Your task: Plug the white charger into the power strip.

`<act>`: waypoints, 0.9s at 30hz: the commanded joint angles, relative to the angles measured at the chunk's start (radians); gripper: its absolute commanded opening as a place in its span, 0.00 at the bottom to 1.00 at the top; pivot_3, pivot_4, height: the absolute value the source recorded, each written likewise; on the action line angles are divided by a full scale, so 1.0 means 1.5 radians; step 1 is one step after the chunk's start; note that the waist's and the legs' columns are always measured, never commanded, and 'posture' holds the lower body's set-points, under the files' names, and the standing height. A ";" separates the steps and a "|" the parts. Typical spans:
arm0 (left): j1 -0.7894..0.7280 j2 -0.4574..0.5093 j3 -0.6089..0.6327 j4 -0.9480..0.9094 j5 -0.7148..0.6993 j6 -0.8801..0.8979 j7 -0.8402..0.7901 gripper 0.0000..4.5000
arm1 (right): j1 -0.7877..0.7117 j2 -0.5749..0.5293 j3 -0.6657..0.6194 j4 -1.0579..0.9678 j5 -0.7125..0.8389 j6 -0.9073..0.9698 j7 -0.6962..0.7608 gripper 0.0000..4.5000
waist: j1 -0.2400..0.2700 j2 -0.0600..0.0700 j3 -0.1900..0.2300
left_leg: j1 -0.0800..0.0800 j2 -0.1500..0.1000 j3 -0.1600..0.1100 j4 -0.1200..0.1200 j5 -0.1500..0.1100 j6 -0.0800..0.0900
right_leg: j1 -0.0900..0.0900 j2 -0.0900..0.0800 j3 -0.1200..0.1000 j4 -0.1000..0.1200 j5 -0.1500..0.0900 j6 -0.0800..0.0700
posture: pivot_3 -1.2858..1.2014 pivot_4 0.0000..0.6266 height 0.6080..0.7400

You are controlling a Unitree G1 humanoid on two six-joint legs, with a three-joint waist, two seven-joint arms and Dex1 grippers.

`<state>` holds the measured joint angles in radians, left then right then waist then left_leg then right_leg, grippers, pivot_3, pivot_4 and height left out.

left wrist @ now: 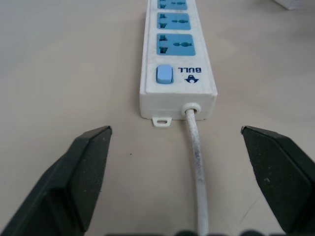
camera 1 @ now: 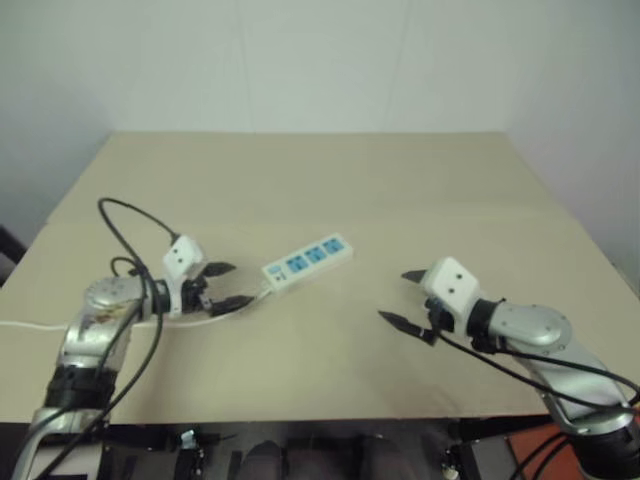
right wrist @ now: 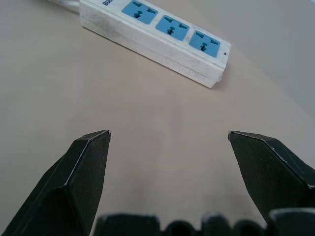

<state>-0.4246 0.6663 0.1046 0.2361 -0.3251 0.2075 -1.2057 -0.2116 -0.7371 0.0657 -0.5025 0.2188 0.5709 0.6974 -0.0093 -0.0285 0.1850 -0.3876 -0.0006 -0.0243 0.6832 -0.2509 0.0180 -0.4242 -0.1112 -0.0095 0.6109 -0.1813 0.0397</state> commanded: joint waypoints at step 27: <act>-0.191 -0.175 -0.002 0.506 0.058 -0.458 -0.022 0.99 | 0.004 0.005 -0.014 -0.032 -0.015 0.001 -0.025 1.00 | 0.005 -0.001 0.000 | 0.000 0.000 0.000 0.000 0.000 0.000 | 0.000 0.000 -0.001 0.000 0.000 0.000 | 0.52 0.24 1.00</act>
<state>-0.6920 0.4097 0.1127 0.9867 -0.2539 -0.4601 -1.2347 -0.1924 -0.7287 0.0648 -0.5155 0.1998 0.5725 0.6704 -0.0018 -0.0297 0.1843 -0.3879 -0.0008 -0.0245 0.6834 -0.2510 0.0181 -0.4236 -0.1111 -0.0105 0.6108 -0.1809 0.0393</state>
